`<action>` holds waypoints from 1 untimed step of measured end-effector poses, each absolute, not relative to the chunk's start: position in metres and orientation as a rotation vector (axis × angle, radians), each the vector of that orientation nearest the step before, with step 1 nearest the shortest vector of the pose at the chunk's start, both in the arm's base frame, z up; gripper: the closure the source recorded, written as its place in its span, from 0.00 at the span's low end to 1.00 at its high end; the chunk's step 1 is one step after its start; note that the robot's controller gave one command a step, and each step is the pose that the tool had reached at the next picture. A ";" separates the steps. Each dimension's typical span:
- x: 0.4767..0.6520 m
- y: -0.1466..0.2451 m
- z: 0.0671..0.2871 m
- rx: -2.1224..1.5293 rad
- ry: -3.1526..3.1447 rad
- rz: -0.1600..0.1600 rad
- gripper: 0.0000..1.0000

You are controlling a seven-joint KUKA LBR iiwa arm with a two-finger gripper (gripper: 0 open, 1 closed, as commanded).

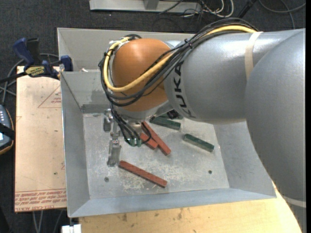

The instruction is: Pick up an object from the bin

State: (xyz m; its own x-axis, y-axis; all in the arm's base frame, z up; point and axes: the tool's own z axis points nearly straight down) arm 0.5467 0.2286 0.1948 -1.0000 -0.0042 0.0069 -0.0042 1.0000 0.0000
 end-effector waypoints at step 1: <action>0.508 0.162 0.097 0.210 -3.126 0.005 0.00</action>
Offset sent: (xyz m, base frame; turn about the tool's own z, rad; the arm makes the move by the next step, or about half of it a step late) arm -0.0367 -0.0635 -0.0935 -0.1334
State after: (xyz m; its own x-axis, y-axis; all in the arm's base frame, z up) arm 0.5077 0.1624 0.0968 -0.9910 -0.1339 0.0090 -0.1339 0.9910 -0.0025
